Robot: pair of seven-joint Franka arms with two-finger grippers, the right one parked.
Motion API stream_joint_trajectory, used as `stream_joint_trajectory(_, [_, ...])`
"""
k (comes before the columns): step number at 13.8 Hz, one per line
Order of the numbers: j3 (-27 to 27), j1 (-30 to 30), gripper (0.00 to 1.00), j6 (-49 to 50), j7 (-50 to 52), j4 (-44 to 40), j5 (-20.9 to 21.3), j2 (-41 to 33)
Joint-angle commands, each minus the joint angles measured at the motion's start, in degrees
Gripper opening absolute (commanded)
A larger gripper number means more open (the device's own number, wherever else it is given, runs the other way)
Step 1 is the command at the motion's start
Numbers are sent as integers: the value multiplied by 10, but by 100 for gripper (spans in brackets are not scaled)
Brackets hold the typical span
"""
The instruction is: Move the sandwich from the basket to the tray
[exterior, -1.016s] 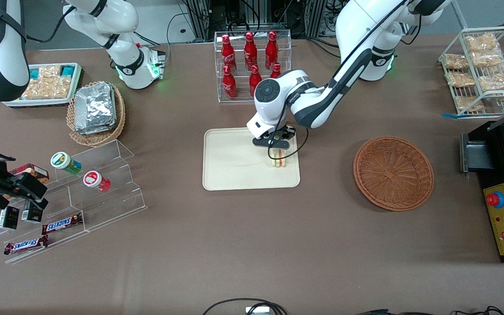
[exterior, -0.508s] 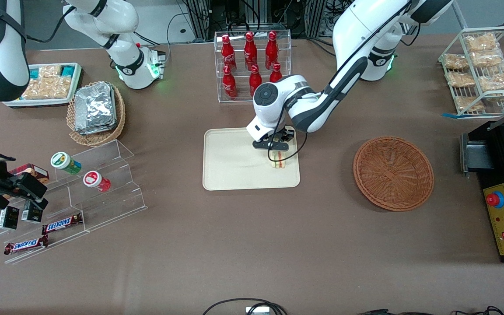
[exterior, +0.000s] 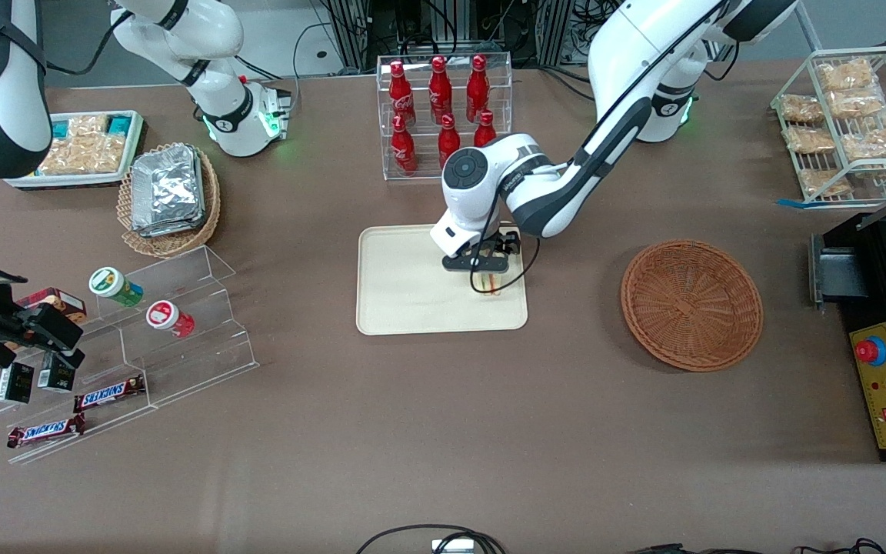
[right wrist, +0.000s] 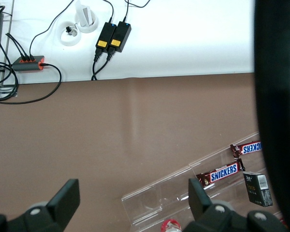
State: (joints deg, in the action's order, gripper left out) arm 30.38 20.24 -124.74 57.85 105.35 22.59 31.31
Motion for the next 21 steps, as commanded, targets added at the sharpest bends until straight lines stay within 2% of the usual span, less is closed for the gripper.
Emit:
stream_joint_trajectory(1, [-9, -2, 100, 63, 9, -62, -32, -9])
stream_joint_trajectory(4, [-62, -2, 100, 113, 32, -115, -38, -22])
stream_joint_trajectory(6, [-119, -1, 100, 114, 30, -134, -68, -35])
stream_joint_trajectory(10, [-221, -4, 100, 141, -2, -133, -83, -69])
stream_joint_trajectory(13, [-229, -65, 100, 160, -83, -134, -105, -97])
stream_joint_trajectory(18, [-229, -155, 100, 252, -270, -135, -138, -158])
stream_joint_trajectory(21, [-231, -198, 100, 287, -379, -130, -146, -205])
